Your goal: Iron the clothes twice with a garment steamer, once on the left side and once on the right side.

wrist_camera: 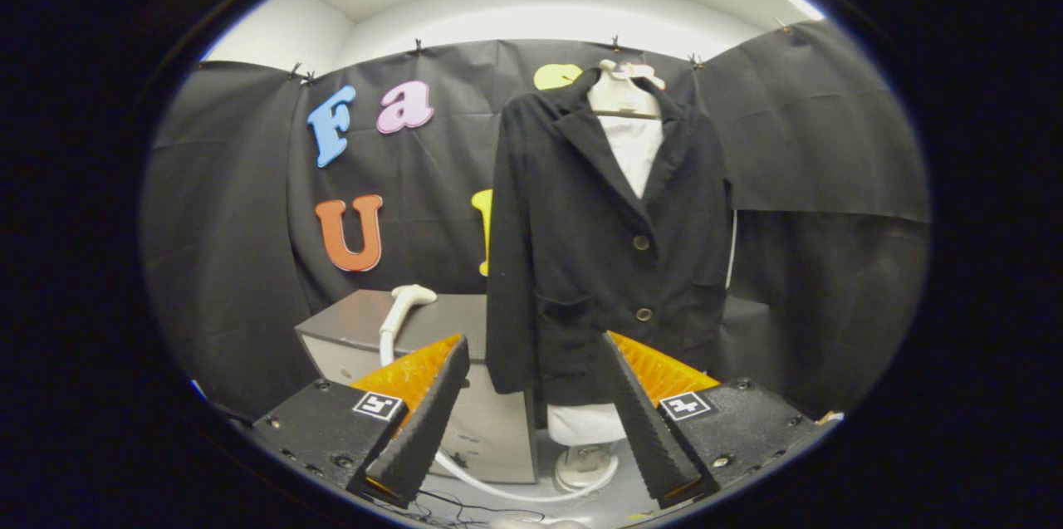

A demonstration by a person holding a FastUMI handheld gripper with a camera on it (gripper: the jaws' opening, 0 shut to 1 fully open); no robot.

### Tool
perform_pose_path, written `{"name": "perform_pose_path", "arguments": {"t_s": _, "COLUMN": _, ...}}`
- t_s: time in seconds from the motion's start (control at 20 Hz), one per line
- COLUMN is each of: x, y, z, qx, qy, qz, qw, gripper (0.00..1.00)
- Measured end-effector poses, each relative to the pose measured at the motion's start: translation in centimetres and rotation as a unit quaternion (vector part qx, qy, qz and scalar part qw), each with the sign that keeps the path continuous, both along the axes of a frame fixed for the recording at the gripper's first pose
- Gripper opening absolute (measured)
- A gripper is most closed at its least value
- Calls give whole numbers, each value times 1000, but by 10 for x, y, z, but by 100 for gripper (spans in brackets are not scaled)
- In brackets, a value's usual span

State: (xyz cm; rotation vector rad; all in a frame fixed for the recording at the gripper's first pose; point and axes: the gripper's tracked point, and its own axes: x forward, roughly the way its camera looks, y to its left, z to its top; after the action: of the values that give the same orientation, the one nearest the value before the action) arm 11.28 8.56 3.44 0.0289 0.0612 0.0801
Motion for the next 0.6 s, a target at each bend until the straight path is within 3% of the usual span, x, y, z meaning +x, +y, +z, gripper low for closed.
{"name": "perform_pose_path", "arguments": {"t_s": 0.35, "x": 103, "y": 102, "z": 29, "qx": 4, "qy": 5, "qz": 70, "qw": 998, "gripper": 97}}
{"name": "perform_pose_path", "arguments": {"t_s": 0.6, "x": 175, "y": 183, "z": 19, "qx": -10, "qy": 45, "qz": 115, "qw": 992, "gripper": 98}}
